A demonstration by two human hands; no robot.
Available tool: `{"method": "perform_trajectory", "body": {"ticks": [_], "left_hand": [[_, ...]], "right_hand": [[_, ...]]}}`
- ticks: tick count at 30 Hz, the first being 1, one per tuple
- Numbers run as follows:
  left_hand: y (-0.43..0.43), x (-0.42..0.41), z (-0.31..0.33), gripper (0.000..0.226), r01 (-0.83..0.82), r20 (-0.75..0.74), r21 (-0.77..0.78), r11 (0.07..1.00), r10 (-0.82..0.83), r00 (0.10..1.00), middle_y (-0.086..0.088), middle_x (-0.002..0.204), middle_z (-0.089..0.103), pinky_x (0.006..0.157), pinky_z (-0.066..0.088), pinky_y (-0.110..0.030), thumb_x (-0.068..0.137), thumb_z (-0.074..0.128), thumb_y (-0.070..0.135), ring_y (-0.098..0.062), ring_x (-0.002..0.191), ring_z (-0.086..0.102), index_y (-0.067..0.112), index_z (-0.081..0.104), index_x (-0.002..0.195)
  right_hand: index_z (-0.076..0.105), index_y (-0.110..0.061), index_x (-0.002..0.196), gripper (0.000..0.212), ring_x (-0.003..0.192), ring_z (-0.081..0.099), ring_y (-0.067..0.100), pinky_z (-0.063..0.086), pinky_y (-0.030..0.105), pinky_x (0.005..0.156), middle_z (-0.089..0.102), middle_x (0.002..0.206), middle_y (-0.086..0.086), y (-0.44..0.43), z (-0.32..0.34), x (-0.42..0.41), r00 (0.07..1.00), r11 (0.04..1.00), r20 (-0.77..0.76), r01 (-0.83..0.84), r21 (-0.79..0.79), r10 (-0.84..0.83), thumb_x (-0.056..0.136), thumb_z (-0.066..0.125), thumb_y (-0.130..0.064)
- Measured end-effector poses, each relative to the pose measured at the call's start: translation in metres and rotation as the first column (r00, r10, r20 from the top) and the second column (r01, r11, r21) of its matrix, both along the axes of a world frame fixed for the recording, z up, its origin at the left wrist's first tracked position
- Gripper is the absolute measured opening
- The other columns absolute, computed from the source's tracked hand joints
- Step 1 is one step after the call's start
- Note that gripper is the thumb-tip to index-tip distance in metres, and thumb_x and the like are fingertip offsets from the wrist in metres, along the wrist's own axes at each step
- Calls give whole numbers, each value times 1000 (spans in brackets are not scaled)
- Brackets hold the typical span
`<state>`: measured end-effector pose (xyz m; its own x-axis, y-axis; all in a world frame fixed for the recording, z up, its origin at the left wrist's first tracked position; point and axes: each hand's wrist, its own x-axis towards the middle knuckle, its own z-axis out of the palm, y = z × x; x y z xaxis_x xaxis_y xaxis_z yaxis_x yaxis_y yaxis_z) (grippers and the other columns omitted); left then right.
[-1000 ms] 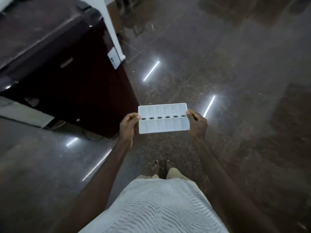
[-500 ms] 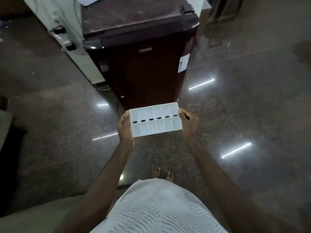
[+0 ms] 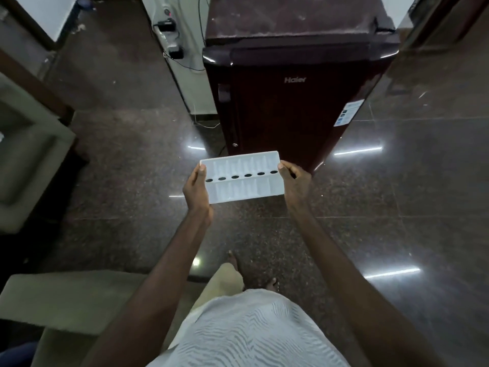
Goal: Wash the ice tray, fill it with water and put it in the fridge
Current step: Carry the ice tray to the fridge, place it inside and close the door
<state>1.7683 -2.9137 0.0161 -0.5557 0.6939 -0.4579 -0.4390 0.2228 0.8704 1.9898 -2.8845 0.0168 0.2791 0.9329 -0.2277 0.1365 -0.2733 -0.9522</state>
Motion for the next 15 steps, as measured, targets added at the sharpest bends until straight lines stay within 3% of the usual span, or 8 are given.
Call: {"method": "perform_trajectory", "body": {"ticks": [6,15], "left_hand": [[24,-38,0,30,-44,-9,-3,999,44,999,-13,124,74,96,58,-60,102,67,27,-38,114,71,15,72,128],[77,-109,6,37,-59,-26,-7,998,59,998,-7,126,74,90,63,-47,100,69,29,-31,115,72,14,70,134]], "right_hand": [[78,-19,120,31,100,69,0,56,23,87,75,106,-12,29,12,-35,993,995,96,-74,59,69,96,70,-38],[76,-16,123,30,105,70,5,59,32,96,75,112,-7,78,21,-100,978,984,159,-154,94,138,99,68,-33]]}}
